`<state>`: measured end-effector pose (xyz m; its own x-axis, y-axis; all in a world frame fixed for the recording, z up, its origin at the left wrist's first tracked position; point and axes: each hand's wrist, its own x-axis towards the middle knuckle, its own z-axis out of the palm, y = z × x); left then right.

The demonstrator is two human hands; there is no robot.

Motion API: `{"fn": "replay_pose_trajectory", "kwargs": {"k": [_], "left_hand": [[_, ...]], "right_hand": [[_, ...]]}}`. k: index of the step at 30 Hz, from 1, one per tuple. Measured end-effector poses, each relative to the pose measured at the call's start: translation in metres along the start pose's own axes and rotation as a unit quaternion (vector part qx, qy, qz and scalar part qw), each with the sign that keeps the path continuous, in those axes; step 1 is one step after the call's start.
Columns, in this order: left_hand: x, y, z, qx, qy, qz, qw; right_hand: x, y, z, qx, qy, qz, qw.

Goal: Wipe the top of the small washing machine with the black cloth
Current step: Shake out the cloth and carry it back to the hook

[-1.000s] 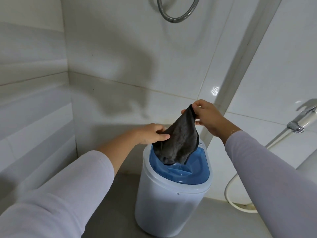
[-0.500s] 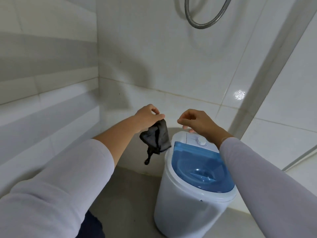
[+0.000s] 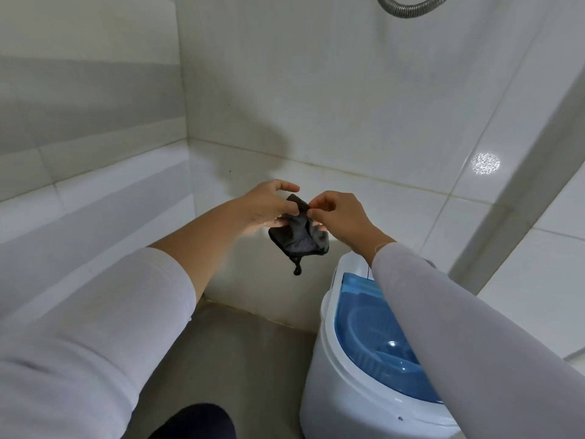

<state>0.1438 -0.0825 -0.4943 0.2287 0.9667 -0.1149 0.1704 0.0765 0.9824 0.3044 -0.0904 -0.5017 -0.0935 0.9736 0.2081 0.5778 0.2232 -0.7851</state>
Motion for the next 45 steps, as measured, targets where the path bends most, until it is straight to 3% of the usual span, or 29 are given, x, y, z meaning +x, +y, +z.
{"fn": "replay_pose_trajectory", "kwargs": {"k": [7, 14, 23, 30, 34, 38, 45], "left_hand": [[0.065, 0.008, -0.009, 0.089, 0.104, -0.026, 0.990], [0.077, 0.059, -0.035, 0.181, 0.091, -0.050, 0.978], [0.029, 0.191, -0.097, 0.311, -0.006, -0.106, 0.944], [-0.009, 0.337, -0.158, 0.323, -0.002, -0.101, 0.941], [-0.022, 0.409, -0.189, 0.276, 0.049, -0.064, 0.958], [-0.018, 0.458, -0.213, 0.226, 0.084, 0.030, 0.970], [0.030, 0.510, -0.240, 0.252, 0.201, 0.128, 0.938]], "right_hand": [[0.067, 0.014, 0.002, 0.038, -0.034, 0.033, 0.998], [0.100, -0.020, -0.020, 0.076, -0.044, 0.104, 0.991], [0.107, -0.154, -0.080, 0.044, -0.109, 0.132, 0.984], [0.123, -0.298, -0.153, 0.068, -0.171, 0.046, 0.982], [0.149, -0.368, -0.191, 0.046, -0.125, -0.029, 0.991], [0.185, -0.414, -0.210, 0.029, -0.065, -0.078, 0.994], [0.249, -0.455, -0.213, -0.105, 0.053, -0.133, 0.984]]}}
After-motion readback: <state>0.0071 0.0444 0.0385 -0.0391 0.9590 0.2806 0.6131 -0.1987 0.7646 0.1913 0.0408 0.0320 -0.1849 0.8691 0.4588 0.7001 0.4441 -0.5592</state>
